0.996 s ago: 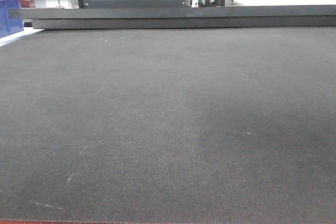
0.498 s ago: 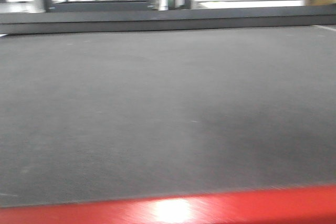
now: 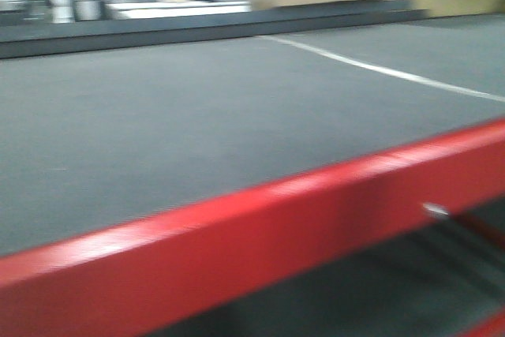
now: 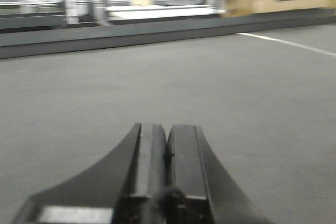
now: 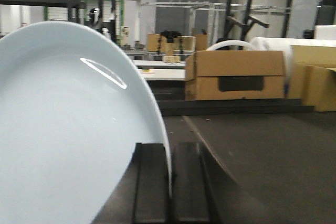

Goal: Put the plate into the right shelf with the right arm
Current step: 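Drive the base toward the shelf of blue bins holding the plate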

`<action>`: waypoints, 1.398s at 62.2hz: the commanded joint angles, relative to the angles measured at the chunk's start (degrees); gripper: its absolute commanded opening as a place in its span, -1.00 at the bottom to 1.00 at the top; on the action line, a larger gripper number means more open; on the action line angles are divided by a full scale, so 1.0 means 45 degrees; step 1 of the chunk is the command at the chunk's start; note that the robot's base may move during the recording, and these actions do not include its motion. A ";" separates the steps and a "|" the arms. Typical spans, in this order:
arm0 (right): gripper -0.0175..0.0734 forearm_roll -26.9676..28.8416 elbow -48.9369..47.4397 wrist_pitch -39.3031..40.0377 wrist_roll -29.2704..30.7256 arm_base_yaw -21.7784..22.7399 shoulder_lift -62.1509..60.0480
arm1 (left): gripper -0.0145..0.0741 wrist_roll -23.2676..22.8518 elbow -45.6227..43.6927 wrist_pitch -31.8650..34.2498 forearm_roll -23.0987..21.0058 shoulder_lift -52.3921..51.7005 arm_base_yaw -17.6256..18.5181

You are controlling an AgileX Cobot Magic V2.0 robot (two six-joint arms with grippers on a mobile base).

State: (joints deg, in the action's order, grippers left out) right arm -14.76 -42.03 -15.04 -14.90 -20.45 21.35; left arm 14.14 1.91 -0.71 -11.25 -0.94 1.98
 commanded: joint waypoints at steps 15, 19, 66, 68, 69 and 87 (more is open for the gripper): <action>-0.49 -0.0198 -0.0388 0.1121 0.0074 -0.0006 0.0097 | -0.78 -0.0031 0.0100 0.1101 -0.0028 -0.0144 -0.0010; -0.49 -0.0198 -0.0388 0.1121 0.0074 -0.0006 0.0097 | -0.78 -0.0031 0.0100 0.1101 -0.0028 -0.0144 -0.0010; -0.49 -0.0198 -0.0388 0.1147 0.0074 -0.0006 0.0097 | -0.78 -0.0031 0.0100 0.1101 -0.0028 -0.0144 -0.0010; -0.49 -0.0198 -0.0388 0.1147 0.0074 -0.0006 0.0097 | -0.78 -0.0031 0.0100 0.1101 -0.0028 -0.0144 -0.0010; -0.49 -0.0198 -0.0388 0.1147 0.0074 -0.0006 0.0097 | -0.78 -0.0031 0.0100 0.1101 -0.0028 -0.0144 -0.0010; -0.49 -0.0198 -0.0388 0.1147 0.0074 -0.0006 0.0097 | -0.78 -0.0031 0.0100 0.1101 -0.0028 -0.0144 -0.0010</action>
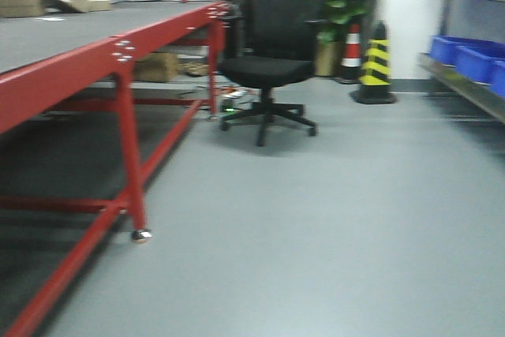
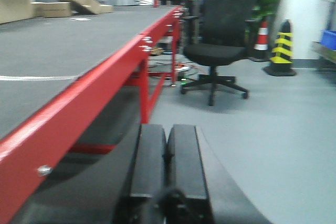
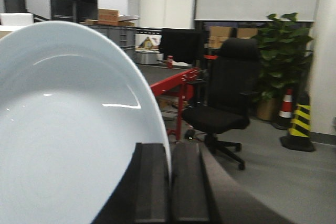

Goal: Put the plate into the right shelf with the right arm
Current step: 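Drive the base toward the shelf of blue bins holding the plate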

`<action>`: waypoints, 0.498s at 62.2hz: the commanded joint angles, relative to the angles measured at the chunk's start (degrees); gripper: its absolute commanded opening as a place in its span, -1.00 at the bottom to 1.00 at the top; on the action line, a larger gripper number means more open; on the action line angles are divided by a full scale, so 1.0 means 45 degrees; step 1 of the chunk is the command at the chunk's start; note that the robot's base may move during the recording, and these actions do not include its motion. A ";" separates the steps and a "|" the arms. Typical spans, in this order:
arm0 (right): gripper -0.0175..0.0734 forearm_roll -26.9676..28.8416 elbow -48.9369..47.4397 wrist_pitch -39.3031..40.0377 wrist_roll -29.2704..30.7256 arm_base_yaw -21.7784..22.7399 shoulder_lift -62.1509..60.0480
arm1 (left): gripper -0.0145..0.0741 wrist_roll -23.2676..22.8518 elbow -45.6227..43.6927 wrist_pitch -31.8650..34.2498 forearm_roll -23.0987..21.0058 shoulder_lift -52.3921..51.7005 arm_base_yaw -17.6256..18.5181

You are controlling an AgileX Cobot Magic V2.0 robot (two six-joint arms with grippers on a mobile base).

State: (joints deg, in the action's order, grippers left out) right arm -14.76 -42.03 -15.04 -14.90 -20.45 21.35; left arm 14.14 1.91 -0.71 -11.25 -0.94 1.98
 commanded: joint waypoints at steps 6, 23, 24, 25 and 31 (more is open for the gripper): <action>-0.49 -0.0198 -0.0388 0.1147 0.0074 -0.0006 0.0097 | -0.78 -0.0031 0.0100 0.1101 -0.0028 -0.0144 -0.0010; -0.49 -0.0198 -0.0388 0.1147 0.0074 -0.0006 0.0097 | -0.78 -0.0031 0.0100 0.1101 -0.0028 -0.0144 -0.0010; -0.49 -0.0198 -0.0388 0.1147 0.0074 -0.0006 0.0097 | -0.78 -0.0031 0.0100 0.1101 -0.0028 -0.0144 -0.0010; -0.49 -0.0198 -0.0388 0.1147 0.0074 -0.0006 0.0097 | -0.78 -0.0031 0.0100 0.1101 -0.0028 -0.0144 -0.0010; -0.49 -0.0198 -0.0388 0.1147 0.0074 -0.0006 0.0097 | -0.78 -0.0031 0.0100 0.1101 -0.0028 -0.0144 -0.0010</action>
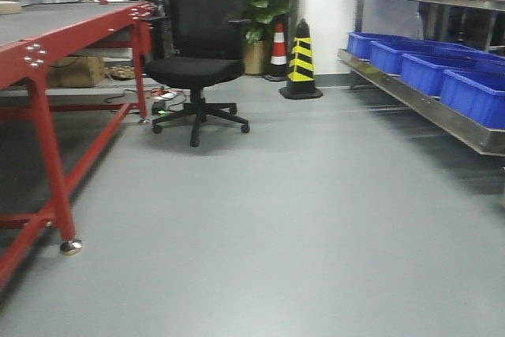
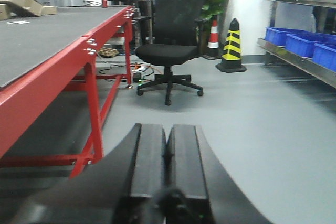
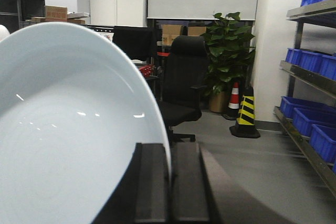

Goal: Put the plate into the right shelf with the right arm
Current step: 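Drive the base toward the shelf of blue bins holding the plate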

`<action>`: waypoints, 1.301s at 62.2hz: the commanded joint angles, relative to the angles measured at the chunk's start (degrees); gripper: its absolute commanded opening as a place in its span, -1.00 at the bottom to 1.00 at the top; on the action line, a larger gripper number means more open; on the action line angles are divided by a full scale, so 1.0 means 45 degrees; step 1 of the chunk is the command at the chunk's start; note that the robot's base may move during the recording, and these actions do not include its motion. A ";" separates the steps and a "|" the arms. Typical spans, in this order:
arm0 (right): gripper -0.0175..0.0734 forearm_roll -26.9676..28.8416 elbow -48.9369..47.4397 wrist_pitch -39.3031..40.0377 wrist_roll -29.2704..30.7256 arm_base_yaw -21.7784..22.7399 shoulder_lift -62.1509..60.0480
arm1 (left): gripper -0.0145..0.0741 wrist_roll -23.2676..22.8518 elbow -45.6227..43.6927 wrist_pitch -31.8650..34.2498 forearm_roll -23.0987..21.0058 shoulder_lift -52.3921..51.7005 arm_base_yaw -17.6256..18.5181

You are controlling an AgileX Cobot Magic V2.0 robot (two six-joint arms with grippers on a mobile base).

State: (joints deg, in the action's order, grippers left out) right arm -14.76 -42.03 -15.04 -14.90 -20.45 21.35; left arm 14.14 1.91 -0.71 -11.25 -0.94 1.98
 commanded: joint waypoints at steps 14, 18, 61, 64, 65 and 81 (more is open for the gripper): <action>-0.49 -0.0198 -0.0388 0.1147 0.0074 -0.0006 0.0097 | -0.78 -0.0031 0.0100 0.1101 -0.0028 -0.0144 -0.0010; -0.49 -0.0198 -0.0388 0.1147 0.0074 -0.0006 0.0097 | -0.78 -0.0031 0.0100 0.1101 -0.0028 -0.0144 -0.0010; -0.49 -0.0198 -0.0388 0.0978 0.0074 -0.0006 0.0251 | -0.78 -0.0031 0.0100 0.1097 -0.0028 -0.0087 -0.0010; -0.49 -0.0198 -0.0388 0.0978 0.0074 -0.0006 0.0251 | -0.78 -0.0031 0.0100 0.1097 -0.0028 -0.0087 -0.0010; -0.49 -0.0198 -0.0388 0.0978 0.0074 -0.0006 0.0251 | -0.78 -0.0031 0.0100 0.1097 -0.0028 -0.0087 -0.0010; -0.49 -0.0198 -0.0388 0.0978 0.0074 -0.0006 0.0251 | -0.78 -0.0031 0.0100 0.1097 -0.0028 -0.0087 -0.0010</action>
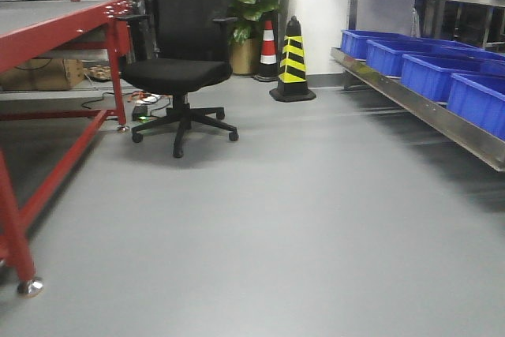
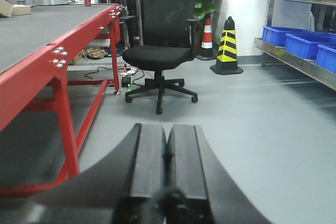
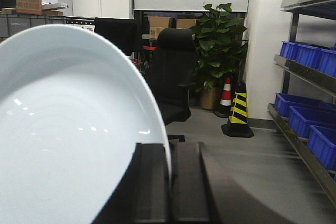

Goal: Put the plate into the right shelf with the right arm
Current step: 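Drive the base toward the shelf of blue bins holding the plate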

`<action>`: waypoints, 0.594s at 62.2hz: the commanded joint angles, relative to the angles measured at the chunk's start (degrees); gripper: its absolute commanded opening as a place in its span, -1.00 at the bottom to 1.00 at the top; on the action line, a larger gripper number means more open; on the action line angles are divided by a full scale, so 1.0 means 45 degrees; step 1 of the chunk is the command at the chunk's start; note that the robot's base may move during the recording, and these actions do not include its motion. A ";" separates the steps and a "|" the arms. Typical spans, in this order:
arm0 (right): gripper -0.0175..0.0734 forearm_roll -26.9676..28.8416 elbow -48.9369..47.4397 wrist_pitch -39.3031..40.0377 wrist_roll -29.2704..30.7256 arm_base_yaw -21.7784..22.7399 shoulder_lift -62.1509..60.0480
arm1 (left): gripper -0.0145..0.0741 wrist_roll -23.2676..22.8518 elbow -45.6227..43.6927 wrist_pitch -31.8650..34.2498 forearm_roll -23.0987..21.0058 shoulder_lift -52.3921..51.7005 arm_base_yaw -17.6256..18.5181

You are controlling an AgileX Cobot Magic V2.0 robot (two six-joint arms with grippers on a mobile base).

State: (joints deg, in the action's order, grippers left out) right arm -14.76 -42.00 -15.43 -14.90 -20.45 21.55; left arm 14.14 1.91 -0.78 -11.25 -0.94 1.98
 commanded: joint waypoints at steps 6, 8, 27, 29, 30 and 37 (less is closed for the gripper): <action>-0.49 -0.0198 -0.0396 0.1064 0.0074 -0.0006 0.0205 | -0.78 -0.0031 0.0100 0.1113 -0.0028 -0.0087 -0.0010; -0.49 -0.0198 -0.0396 0.1064 0.0074 -0.0006 0.0205 | -0.78 -0.0031 0.0100 0.1113 -0.0028 -0.0087 -0.0010; -0.49 -0.0198 -0.0396 0.1064 0.0074 -0.0006 0.0205 | -0.78 -0.0031 0.0100 0.1113 -0.0028 -0.0087 -0.0010; -0.49 -0.0198 -0.0396 0.1064 0.0074 -0.0006 0.0205 | -0.78 -0.0031 0.0100 0.1113 -0.0028 -0.0087 -0.0010; -0.49 -0.0198 -0.0396 0.1064 0.0074 -0.0006 0.0205 | -0.78 -0.0031 0.0100 0.1113 -0.0028 -0.0087 -0.0010; -0.49 -0.0198 -0.0396 0.1064 0.0074 -0.0006 0.0205 | -0.78 -0.0031 0.0100 0.1113 -0.0028 -0.0087 -0.0010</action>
State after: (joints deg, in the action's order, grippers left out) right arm -14.76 -42.00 -15.52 -14.90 -20.45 21.55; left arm 14.14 1.91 -0.78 -11.25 -0.94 1.98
